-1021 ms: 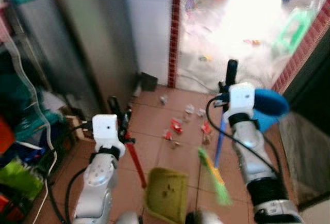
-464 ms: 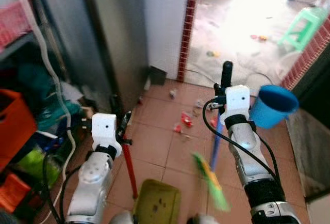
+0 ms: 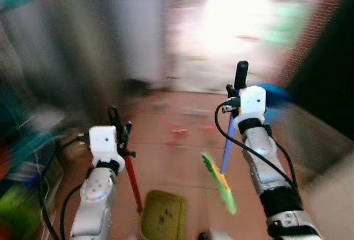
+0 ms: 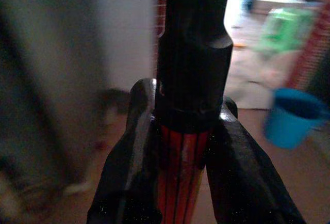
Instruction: Sweep floor
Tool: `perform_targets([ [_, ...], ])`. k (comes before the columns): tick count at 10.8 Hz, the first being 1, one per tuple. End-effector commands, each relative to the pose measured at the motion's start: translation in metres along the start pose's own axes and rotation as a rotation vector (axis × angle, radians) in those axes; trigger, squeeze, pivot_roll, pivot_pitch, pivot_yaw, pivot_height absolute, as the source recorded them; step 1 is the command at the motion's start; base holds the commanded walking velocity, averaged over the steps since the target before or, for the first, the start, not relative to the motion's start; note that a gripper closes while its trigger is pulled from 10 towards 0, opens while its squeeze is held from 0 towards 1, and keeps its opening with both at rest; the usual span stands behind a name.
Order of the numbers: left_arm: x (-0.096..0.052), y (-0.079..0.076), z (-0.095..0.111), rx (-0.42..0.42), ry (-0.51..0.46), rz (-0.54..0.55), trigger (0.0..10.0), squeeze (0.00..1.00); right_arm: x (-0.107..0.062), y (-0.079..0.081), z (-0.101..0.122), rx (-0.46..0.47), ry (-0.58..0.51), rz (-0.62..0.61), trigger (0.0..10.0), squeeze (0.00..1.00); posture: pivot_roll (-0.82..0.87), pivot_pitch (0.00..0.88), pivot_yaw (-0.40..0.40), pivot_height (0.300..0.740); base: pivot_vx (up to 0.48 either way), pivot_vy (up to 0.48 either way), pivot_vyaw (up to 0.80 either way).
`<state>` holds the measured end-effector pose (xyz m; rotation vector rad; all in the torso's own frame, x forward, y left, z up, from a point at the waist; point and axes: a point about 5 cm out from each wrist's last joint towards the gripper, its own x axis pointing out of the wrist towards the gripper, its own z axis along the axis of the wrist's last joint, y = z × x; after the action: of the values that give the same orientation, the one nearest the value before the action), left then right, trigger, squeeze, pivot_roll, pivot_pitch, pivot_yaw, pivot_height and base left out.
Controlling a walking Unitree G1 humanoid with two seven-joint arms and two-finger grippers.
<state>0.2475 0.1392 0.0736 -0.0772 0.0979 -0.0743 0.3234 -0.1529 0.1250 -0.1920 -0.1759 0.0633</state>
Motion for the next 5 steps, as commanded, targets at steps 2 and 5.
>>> perform_targets([
  [2,0.0054,-0.0136,0.0159,-0.018,-0.079,-0.058,10.0,0.0,0.0012,-0.0083,0.0048,-0.019,-0.03,-0.027,10.0,0.0,-0.05,0.0,0.026,0.74,0.458,0.0,-0.73],
  [5,0.0061,-0.0168,0.0168,-0.03,-0.08,-0.066,10.0,0.0,0.0008,-0.0093,0.005,-0.017,-0.03,-0.03,10.0,0.0,-0.05,0.0,0.027,0.74,0.45,0.0,-0.62],
])
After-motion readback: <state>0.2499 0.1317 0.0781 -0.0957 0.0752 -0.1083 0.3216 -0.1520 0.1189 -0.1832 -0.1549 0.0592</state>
